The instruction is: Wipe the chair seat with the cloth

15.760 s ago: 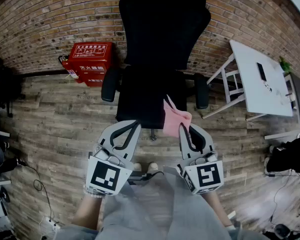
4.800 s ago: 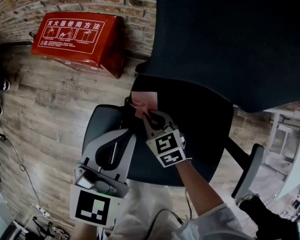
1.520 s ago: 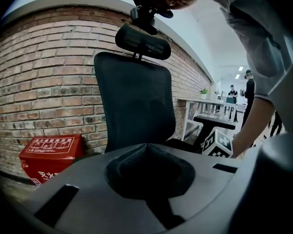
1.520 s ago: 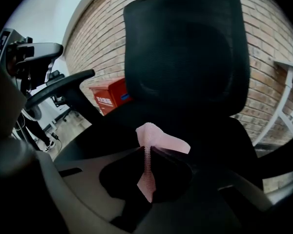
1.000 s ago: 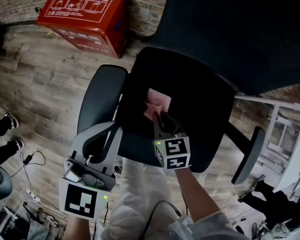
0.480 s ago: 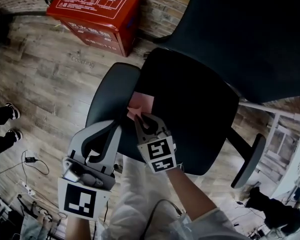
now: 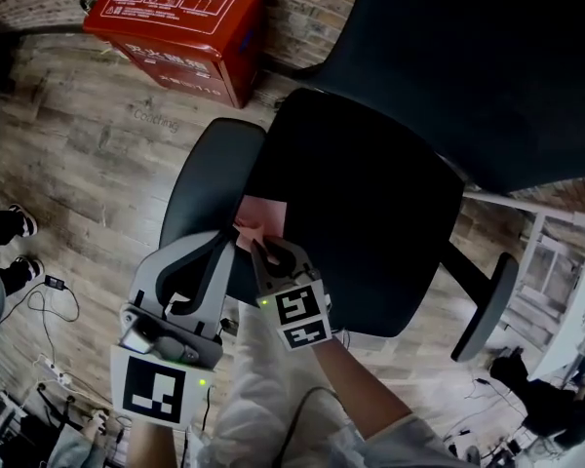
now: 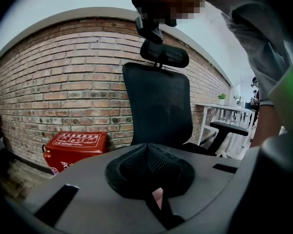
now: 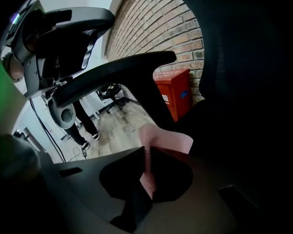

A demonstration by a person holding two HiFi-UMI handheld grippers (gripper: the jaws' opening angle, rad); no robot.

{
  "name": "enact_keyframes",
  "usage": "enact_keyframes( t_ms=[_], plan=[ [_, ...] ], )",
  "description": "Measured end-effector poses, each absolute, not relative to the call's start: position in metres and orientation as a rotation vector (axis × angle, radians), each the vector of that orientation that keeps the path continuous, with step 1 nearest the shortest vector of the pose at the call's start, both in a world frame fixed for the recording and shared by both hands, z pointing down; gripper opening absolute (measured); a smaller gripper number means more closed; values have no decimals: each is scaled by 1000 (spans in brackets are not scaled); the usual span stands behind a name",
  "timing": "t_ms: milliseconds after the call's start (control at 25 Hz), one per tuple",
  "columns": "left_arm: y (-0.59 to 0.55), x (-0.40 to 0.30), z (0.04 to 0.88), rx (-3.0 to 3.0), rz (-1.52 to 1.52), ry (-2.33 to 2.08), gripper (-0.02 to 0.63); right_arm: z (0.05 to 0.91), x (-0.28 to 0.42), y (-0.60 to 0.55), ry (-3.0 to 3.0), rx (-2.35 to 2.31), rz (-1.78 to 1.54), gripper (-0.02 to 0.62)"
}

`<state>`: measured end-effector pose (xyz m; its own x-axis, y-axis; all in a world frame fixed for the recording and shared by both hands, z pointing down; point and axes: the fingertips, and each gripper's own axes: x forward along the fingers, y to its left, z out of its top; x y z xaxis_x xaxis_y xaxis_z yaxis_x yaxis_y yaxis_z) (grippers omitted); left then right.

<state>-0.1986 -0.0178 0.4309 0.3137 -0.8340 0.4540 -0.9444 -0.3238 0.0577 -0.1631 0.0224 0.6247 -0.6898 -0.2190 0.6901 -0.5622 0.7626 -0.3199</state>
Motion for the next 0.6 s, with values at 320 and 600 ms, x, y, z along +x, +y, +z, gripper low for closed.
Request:
enact_keyframes(
  t_ms=[320,600],
  plan=[
    [-22,-177,431,2310,500,-1556,18,636,-108,28,-2220,703,708,52],
    [-24,-145,431,2365,505,-1488,18,641,-39,26,-2134,831,693,52]
  ],
)
